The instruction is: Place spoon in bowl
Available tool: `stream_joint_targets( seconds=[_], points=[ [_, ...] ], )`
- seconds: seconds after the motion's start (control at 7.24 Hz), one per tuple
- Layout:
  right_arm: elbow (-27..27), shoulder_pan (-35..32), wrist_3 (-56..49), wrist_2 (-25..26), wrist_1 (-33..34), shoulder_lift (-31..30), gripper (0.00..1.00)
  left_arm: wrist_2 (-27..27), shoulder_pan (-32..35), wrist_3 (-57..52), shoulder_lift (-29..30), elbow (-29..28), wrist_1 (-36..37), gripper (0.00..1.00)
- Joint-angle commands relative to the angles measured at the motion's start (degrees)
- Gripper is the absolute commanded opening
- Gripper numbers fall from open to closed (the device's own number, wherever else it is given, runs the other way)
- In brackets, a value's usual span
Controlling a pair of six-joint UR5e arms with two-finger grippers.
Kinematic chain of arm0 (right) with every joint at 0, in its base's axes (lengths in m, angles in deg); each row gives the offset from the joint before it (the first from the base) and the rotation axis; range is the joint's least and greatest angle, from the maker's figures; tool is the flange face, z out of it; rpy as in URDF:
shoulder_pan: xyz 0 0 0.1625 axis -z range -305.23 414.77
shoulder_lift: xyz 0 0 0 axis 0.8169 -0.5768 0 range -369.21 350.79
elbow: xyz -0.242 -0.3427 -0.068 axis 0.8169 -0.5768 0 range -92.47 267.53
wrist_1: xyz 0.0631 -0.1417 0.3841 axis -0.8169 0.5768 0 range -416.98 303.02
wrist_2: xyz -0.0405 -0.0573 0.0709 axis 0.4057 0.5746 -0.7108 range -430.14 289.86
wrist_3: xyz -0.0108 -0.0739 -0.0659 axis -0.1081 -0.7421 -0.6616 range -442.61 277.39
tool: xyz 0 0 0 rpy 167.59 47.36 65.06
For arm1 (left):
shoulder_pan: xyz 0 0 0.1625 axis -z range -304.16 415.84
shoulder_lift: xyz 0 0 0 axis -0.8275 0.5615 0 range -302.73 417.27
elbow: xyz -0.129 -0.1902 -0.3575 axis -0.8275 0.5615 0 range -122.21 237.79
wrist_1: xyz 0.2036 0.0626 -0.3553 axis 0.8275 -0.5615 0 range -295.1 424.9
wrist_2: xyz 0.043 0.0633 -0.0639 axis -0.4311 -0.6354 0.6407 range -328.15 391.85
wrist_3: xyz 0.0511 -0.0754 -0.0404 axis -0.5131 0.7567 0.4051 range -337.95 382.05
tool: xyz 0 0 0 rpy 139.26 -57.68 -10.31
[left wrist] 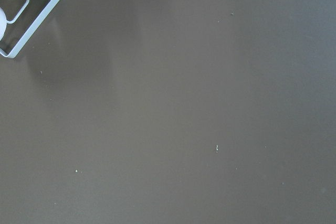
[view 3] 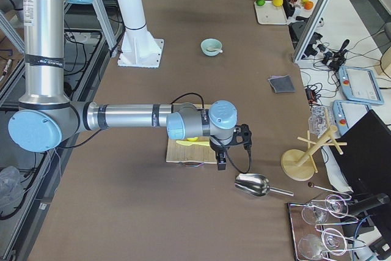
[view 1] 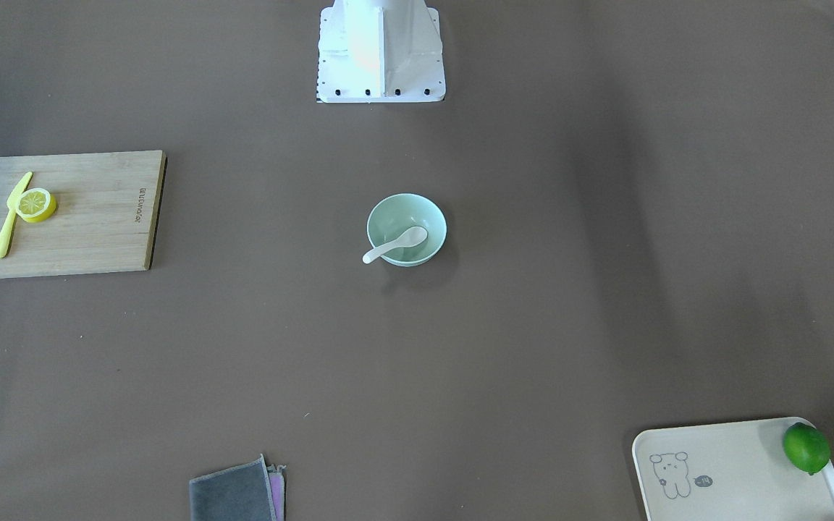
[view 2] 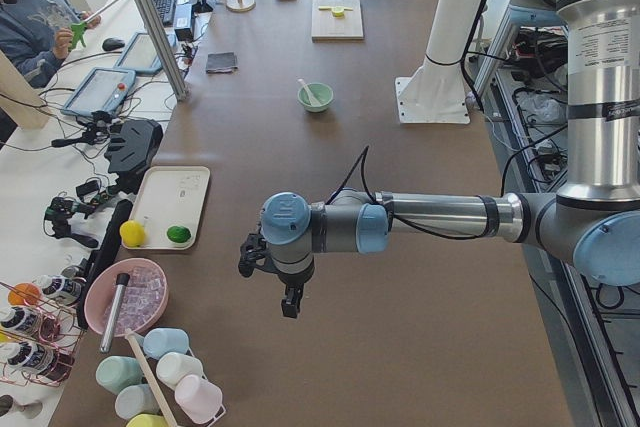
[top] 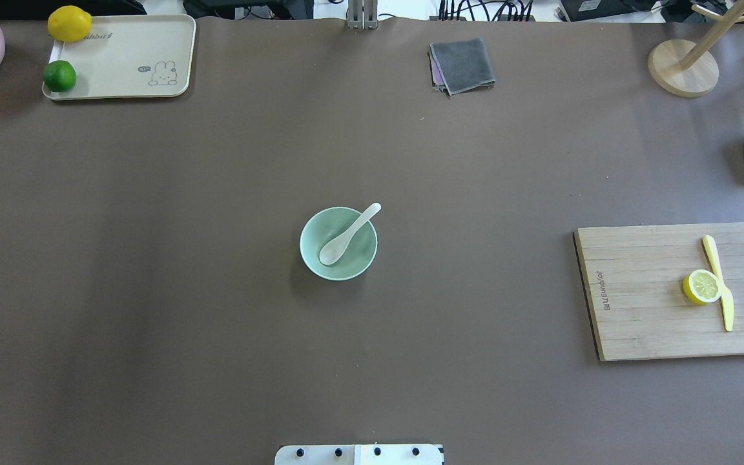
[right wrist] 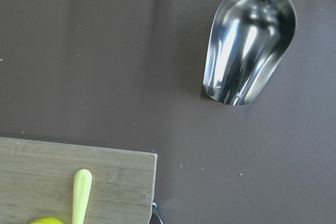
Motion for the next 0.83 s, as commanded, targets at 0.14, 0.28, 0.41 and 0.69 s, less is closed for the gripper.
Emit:
stream_joint_targets(
  seconds=[0.14,0.28,0.41,0.69],
  points=[
    [0.09,0.0,0.0,-0.1,0.01,-0.23,1.0,-0.06,0.18,0.09,-0.24,0.25,-0.02,0.98],
    [0.09,0.0,-0.09,-0.1,0.01,-0.14,1.0,-0.07,0.18,0.09,-0.24,0.08,0.24,0.98],
    [0.09,0.0,-0.09,-0.1,0.01,-0.06,1.0,-0.07,0.18,0.18,-0.24,-0.01,0.33,0.98],
    [0.09,0.0,-0.09,-0.1,-0.08,-0.06,1.0,-1.72,0.18,0.09,-0.24,0.16,0.33,0.98]
  ],
)
